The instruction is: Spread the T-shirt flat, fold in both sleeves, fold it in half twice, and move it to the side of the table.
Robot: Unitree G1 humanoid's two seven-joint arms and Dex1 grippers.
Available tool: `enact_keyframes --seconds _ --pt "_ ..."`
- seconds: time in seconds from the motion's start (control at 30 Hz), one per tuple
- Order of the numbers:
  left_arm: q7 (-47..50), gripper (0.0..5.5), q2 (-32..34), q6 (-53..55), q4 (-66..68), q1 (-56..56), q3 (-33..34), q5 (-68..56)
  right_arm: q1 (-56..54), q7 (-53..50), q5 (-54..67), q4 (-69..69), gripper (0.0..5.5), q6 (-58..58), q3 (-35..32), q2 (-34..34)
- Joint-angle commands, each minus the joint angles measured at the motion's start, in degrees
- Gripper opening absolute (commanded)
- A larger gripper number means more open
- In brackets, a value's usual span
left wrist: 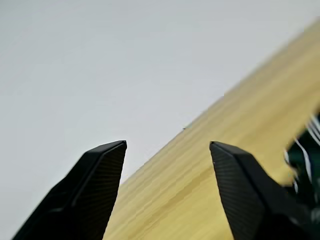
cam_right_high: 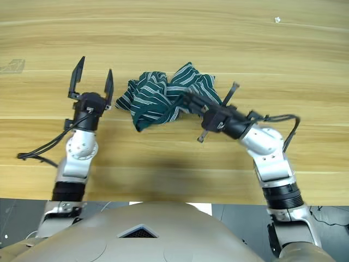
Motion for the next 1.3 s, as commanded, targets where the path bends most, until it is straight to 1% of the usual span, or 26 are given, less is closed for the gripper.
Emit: enact_keyframes --seconds 0.03,0.1,0.2,0.3,0.43,0.6,0.83,1.03,1.2,1.3 --pt "-9.0 3.11 8.7 -0.8 -5.8 4.1 0.4 -1.7 -2.6 2.0 -0.7 -2.0 0.05 1.6 -1.1 -1.9" --pt "-14.4 3.11 12.4 -1.3 -9.9 7.1 -0.1 -4.7 -4.3 2.6 -1.4 -2.5 0.05 1.9 -1.0 -2.2" --pt "-20.9 3.11 14.2 -0.2 -16.5 10.3 -3.1 -10.9 -7.2 3.2 -2.2 -2.2 0.05 2.2 -0.5 -2.0" --pt "-25.7 3.11 12.7 1.6 -21.0 11.5 -8.5 -16.3 -9.5 3.8 -3.0 -2.2 0.05 2.2 0.5 -1.4" --pt "-27.3 3.11 10.1 2.9 -18.0 10.8 -13.2 -16.0 -12.3 3.6 -3.9 -1.2 0.05 2.2 1.6 -0.3" --pt "-25.0 3.11 3.8 4.9 -14.2 10.8 -17.0 -16.0 -14.2 4.1 -5.6 -0.5 0.05 1.7 3.8 0.8" --pt "-19.0 3.11 -2.0 6.2 -11.0 12.6 -16.1 -15.6 -14.4 4.0 -6.8 -1.2 0.05 1.7 4.1 1.5" --pt "-13.0 3.11 -5.4 4.6 -10.9 13.4 -12.0 -17.1 -14.2 4.7 -6.8 -2.8 0.05 2.3 3.9 1.4" --pt "-11.9 3.11 -6.8 3.0 -11.2 15.0 -12.4 -17.1 -14.1 4.9 -6.9 -2.8 0.05 2.5 4.0 1.4" --pt "-11.3 3.11 -7.0 3.5 -8.6 15.4 -13.1 -14.9 -14.4 4.8 -6.8 -3.2 0.05 2.5 3.6 1.3"
